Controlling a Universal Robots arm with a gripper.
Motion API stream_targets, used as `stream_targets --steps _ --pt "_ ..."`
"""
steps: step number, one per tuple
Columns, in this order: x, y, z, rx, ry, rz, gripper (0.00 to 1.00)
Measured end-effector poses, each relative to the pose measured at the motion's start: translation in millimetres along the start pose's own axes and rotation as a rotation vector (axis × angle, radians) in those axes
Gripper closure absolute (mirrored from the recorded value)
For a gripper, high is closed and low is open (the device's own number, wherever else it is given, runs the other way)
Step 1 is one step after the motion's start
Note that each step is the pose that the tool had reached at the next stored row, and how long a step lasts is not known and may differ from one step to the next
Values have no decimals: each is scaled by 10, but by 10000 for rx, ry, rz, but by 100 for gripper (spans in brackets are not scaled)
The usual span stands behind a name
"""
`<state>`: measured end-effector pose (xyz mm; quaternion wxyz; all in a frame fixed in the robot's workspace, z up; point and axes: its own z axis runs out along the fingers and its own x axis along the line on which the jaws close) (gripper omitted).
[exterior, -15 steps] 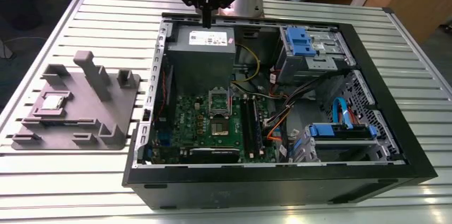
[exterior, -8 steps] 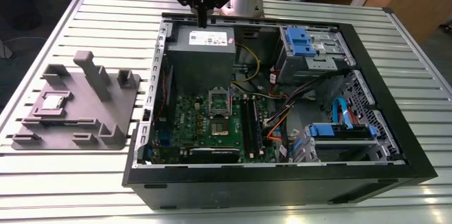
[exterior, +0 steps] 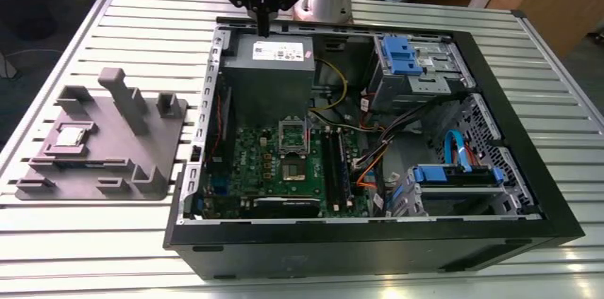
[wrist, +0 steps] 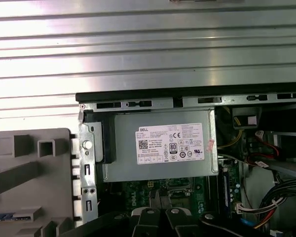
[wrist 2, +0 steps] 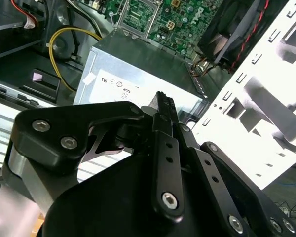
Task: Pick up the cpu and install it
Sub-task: 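Reach for the cpu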
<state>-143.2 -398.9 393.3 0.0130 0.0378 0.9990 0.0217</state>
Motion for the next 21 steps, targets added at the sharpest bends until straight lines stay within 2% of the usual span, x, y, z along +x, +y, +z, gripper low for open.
stream_targets --steps 12,21 --pt "106 -8 -2 -1 -1 1 90" --pt "127 -10 -4 0 0 2 90"
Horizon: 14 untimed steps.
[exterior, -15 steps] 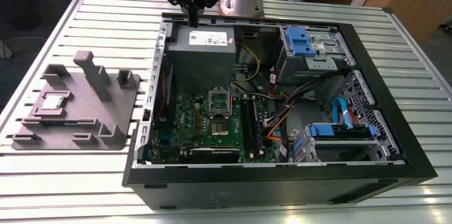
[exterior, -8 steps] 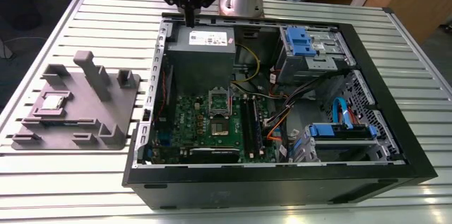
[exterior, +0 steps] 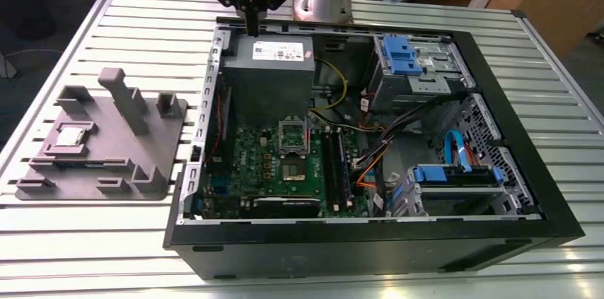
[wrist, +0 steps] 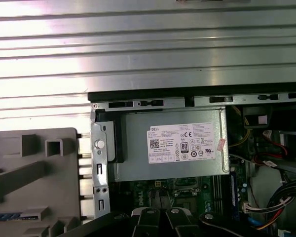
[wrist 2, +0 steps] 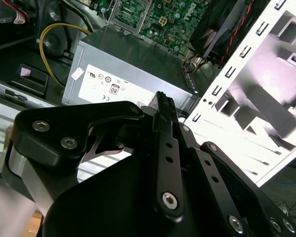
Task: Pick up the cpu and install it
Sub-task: 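Reach for the cpu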
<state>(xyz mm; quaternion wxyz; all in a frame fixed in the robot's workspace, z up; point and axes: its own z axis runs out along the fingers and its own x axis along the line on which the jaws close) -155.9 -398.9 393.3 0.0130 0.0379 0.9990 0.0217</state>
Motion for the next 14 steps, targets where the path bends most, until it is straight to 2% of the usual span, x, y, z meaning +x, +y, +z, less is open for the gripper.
stream_targets --steps 14 --pt "74 -6 -2 -1 -2 -1 90"
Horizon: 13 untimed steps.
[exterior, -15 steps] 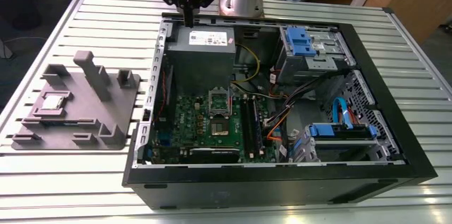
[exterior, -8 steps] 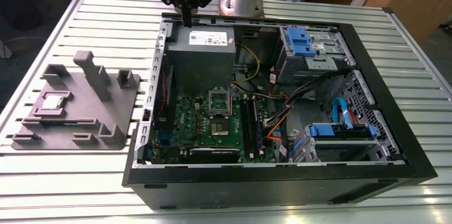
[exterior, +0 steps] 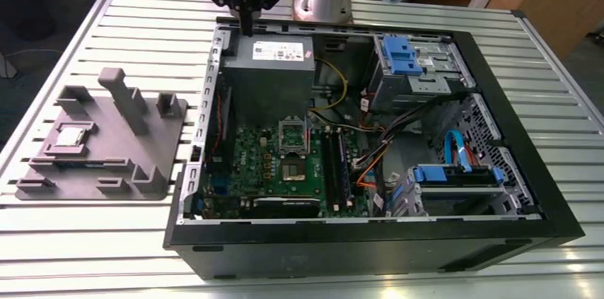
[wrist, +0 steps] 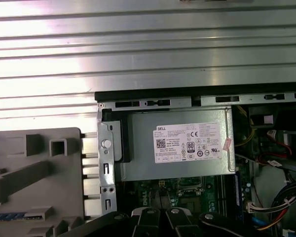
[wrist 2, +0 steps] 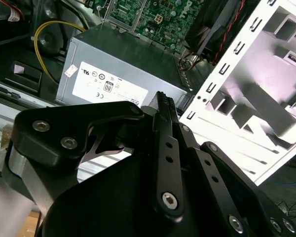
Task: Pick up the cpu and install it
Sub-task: 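Reach for the cpu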
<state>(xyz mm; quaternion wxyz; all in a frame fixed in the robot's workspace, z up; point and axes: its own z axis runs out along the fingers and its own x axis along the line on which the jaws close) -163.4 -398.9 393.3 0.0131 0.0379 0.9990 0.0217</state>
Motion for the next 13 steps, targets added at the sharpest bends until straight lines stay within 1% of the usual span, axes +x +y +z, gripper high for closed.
stream_targets --steps 13 --pt "71 -5 -2 0 -3 0 90"
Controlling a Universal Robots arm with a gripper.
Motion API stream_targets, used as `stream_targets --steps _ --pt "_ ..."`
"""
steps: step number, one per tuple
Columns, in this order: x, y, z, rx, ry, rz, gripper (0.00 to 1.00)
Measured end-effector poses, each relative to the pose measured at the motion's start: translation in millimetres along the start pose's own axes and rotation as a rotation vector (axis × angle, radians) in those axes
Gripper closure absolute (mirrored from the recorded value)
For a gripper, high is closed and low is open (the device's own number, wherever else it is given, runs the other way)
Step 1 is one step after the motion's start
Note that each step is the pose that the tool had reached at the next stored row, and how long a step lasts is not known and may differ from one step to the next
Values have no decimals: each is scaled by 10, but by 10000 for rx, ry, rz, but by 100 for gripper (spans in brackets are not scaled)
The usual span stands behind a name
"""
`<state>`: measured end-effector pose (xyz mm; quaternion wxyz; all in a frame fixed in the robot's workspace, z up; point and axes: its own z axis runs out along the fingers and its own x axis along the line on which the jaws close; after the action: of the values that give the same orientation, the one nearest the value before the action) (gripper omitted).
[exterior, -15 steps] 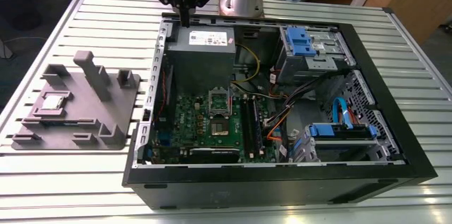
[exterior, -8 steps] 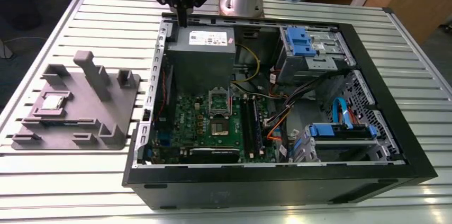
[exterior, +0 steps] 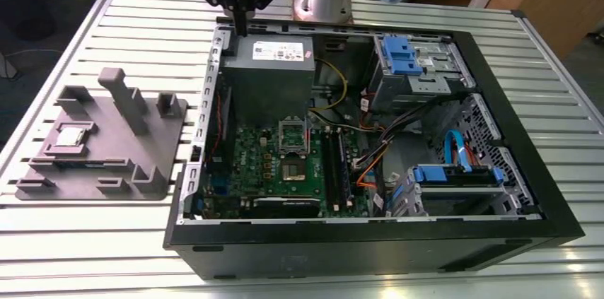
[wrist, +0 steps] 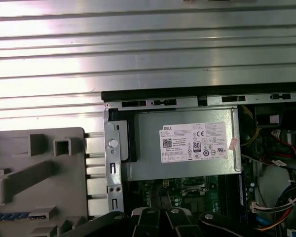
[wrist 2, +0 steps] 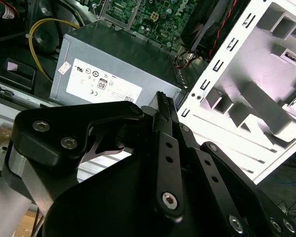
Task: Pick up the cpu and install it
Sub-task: 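Reach for the cpu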
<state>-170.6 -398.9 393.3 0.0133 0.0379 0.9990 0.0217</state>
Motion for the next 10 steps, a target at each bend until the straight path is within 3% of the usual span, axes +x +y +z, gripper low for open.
stream_targets --steps 10 --pt "61 -5 -2 0 -3 0 90"
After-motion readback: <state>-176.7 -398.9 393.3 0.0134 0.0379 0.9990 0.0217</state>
